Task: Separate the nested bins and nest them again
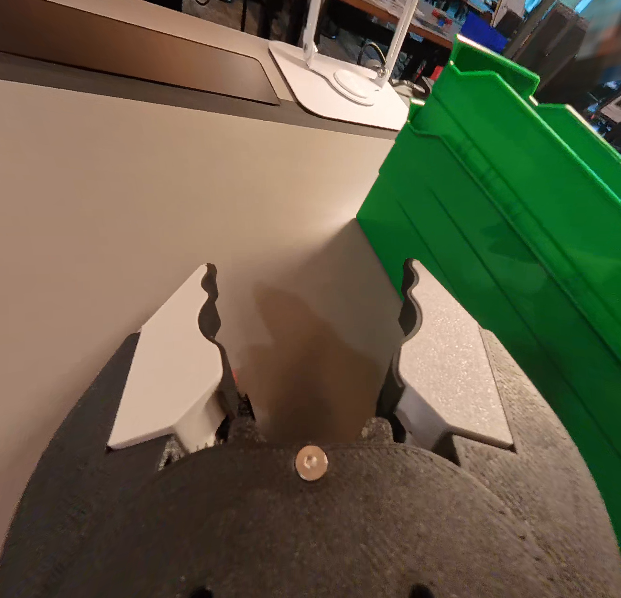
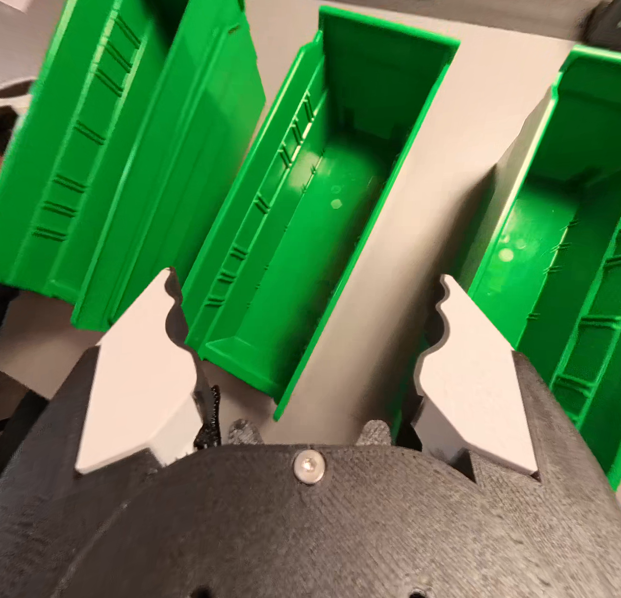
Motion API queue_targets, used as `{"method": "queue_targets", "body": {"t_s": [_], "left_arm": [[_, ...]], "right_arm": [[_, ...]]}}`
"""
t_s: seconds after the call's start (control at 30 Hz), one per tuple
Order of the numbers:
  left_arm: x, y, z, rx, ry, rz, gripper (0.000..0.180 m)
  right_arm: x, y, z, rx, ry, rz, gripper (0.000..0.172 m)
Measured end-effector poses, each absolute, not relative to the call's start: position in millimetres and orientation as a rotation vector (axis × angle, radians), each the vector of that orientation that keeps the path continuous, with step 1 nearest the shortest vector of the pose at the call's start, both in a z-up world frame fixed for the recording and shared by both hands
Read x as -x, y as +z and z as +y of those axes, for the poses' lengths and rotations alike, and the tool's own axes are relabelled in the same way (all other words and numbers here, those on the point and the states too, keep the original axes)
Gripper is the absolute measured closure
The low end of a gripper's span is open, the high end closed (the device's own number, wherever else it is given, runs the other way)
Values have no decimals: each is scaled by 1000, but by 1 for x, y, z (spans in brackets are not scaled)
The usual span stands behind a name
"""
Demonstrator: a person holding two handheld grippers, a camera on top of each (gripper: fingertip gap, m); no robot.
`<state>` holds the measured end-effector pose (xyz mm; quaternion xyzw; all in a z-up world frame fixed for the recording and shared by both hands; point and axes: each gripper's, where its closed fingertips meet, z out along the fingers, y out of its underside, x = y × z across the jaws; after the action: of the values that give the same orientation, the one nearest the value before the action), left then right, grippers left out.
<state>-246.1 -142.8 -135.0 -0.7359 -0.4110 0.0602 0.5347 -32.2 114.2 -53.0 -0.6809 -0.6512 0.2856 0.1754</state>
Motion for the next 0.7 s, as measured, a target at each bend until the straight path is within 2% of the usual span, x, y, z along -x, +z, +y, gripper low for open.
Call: {"method": "queue_targets", "body": {"t_s": [0.27,0.43,0.7], "left_arm": [[235,-140,-141,1835,189,-935,72],[240,-139,-147,1786,147,-979,82],[240,-139,-147,1786,149,-980,90]], "right_arm": [[81,-83,111,2024,576,-1946,22],[92,-93,113,2057,456,-1952,29],[89,-108,107,2106,366,-1976,27]]}}
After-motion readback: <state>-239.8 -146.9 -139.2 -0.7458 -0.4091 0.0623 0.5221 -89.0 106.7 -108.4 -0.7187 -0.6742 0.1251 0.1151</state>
